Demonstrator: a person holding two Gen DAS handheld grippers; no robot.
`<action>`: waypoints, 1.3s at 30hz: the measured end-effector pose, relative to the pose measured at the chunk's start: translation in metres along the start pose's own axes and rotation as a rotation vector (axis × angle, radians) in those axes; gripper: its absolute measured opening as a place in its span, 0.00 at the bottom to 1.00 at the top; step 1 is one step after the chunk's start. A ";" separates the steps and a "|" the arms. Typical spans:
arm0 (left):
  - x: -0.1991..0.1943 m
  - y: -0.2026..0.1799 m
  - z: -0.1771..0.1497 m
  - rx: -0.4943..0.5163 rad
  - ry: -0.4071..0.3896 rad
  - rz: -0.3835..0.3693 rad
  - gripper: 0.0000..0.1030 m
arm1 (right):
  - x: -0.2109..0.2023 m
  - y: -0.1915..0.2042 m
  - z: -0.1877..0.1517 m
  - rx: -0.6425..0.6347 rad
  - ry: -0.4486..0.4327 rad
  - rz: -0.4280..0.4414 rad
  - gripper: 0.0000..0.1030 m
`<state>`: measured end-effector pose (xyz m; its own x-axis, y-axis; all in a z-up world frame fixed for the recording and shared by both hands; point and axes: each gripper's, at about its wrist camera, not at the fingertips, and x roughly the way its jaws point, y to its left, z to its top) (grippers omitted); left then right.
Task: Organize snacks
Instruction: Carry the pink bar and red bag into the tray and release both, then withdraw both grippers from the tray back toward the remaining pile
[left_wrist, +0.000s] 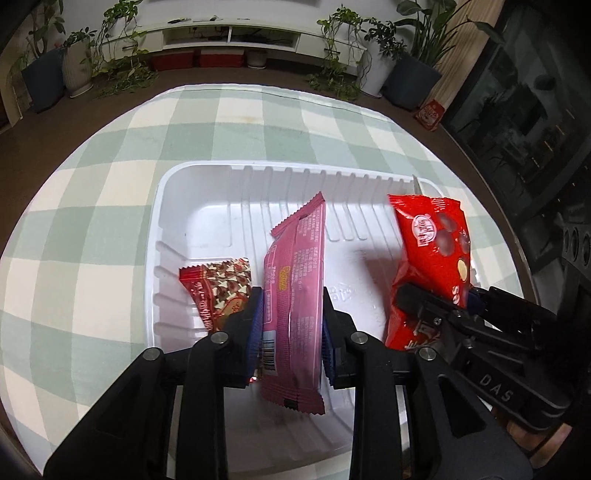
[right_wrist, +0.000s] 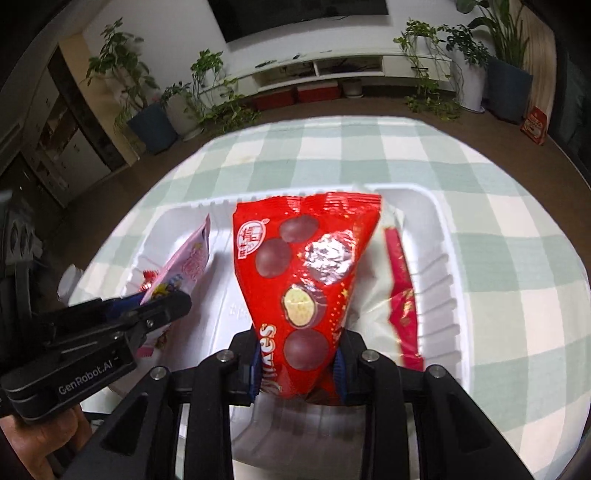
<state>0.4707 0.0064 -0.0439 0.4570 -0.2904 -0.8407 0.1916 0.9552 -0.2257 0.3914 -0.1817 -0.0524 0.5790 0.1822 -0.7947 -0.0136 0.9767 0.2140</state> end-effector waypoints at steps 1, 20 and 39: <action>0.002 0.000 -0.001 0.000 0.005 0.003 0.25 | 0.002 0.002 -0.001 -0.014 0.000 -0.012 0.32; -0.031 -0.001 -0.006 -0.010 -0.051 0.023 0.72 | -0.013 0.003 0.001 -0.044 -0.049 -0.015 0.57; -0.189 0.031 -0.147 -0.094 -0.280 -0.046 1.00 | -0.152 -0.053 -0.017 0.243 -0.400 0.263 1.00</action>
<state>0.2628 0.1000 0.0361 0.6738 -0.3253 -0.6635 0.1420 0.9382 -0.3157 0.2903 -0.2594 0.0474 0.8477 0.3134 -0.4281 -0.0383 0.8409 0.5398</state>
